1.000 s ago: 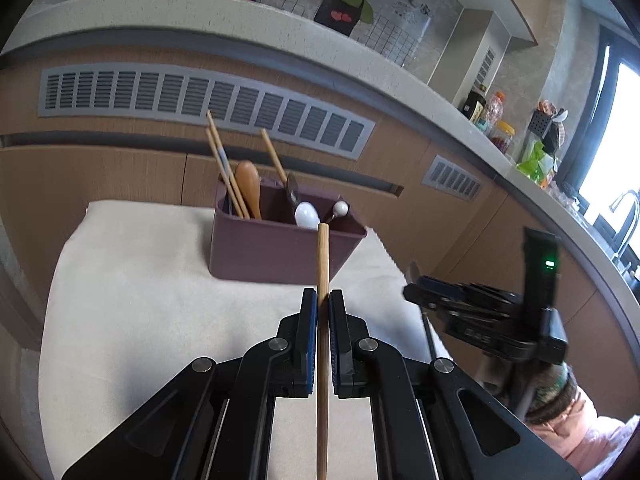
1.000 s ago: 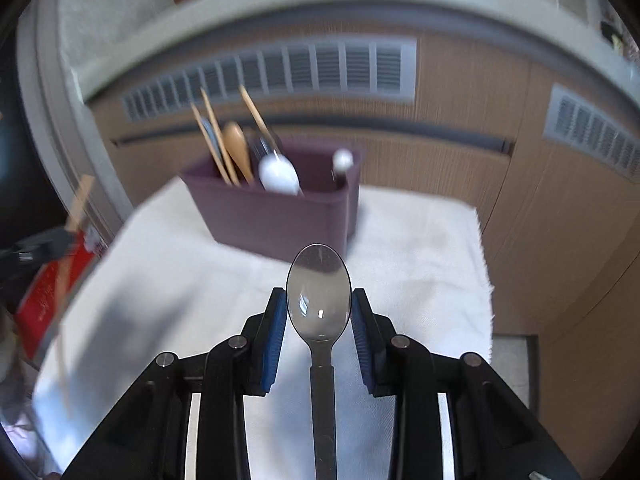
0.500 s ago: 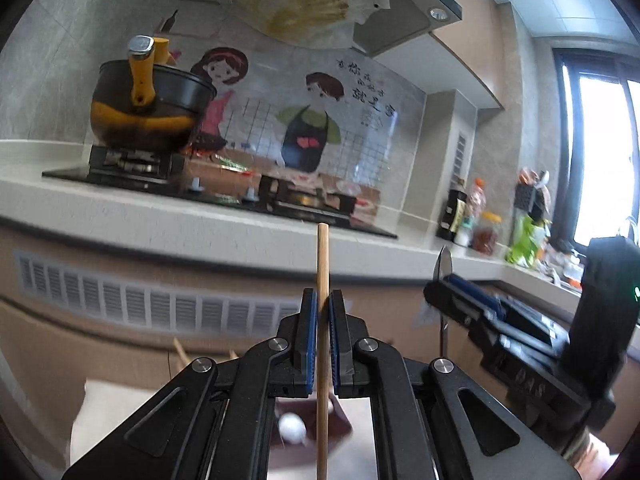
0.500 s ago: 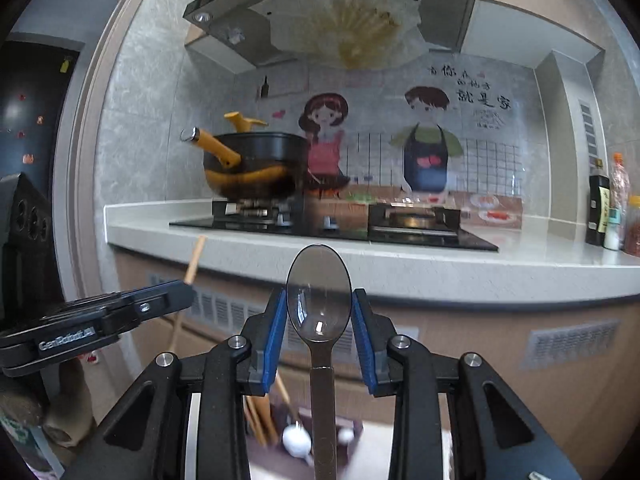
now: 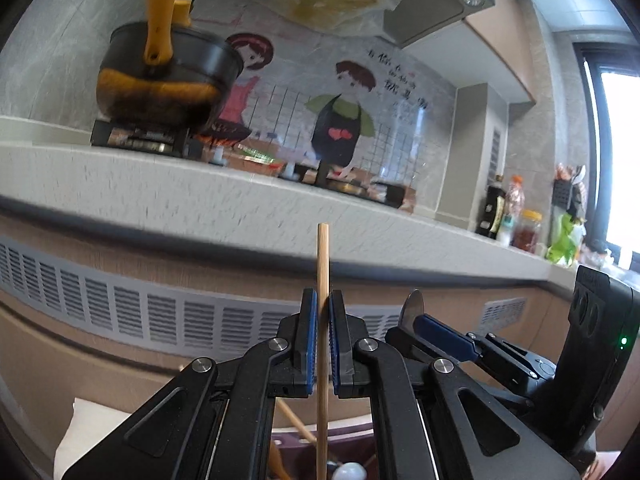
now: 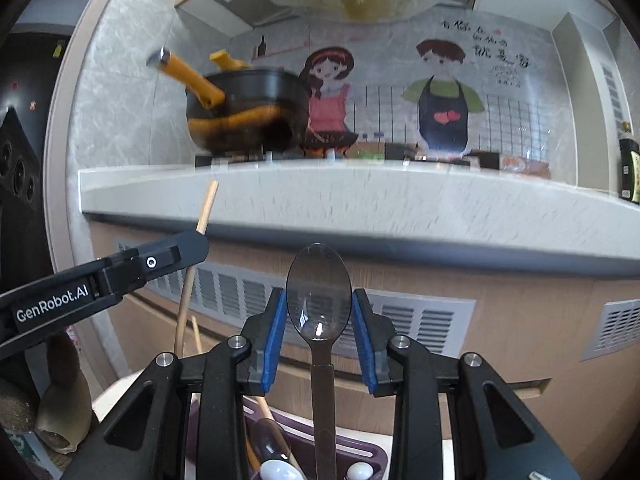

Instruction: Organize utensils

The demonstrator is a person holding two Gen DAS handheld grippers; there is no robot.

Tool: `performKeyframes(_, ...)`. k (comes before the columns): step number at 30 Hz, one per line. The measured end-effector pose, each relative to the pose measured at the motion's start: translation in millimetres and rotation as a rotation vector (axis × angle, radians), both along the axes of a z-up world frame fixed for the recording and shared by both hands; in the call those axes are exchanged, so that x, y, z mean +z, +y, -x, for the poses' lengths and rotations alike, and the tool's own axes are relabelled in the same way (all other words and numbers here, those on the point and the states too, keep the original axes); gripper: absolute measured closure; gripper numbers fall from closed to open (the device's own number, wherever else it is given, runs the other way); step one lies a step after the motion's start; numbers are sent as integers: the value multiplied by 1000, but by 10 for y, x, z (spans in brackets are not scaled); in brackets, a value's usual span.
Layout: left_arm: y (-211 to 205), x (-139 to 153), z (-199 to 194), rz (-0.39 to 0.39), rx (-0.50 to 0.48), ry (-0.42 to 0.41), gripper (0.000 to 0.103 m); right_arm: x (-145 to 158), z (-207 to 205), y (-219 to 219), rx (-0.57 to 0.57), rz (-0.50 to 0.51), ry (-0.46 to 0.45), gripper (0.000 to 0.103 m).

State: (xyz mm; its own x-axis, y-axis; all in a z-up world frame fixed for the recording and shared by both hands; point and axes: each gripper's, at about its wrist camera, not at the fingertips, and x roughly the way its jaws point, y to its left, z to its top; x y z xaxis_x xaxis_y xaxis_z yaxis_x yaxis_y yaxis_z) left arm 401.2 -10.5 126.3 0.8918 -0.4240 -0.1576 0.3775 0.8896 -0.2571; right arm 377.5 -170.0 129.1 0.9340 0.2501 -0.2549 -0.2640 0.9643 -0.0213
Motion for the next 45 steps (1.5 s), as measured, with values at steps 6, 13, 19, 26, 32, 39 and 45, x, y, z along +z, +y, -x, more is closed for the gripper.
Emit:
performKeyframes(6, -20, -377, -194, -24, 13, 69, 97, -396, -177, 13, -21, 21, 49, 73)
performKeyframes(13, -70, -823, -208, -52, -15, 215, 96, -796, -50, -25, -20, 44, 166, 73)
performKeyframes(19, -84, -899, 40, -84, -26, 312, 54, -977, 131, -80, -21, 54, 290, 47)
performKeyframes(26, -114, -854, 728, -167, 22, 339, 0, -965, 702, -261, -50, -33, 364, 22)
performKeyframes(32, -67, -949, 1351, -262, 138, 356, 0, -954, 1381, -339, -124, -29, 395, 13)
performKeyframes(39, 32, -1121, 2194, -311, 238, 311, 0, -1021, 2168, -368, -217, -11, 383, 6)
performKeyframes(45, 4, -1103, 2801, -339, 316, 250, 0, -984, 2664, -388, -283, -10, 321, 5)
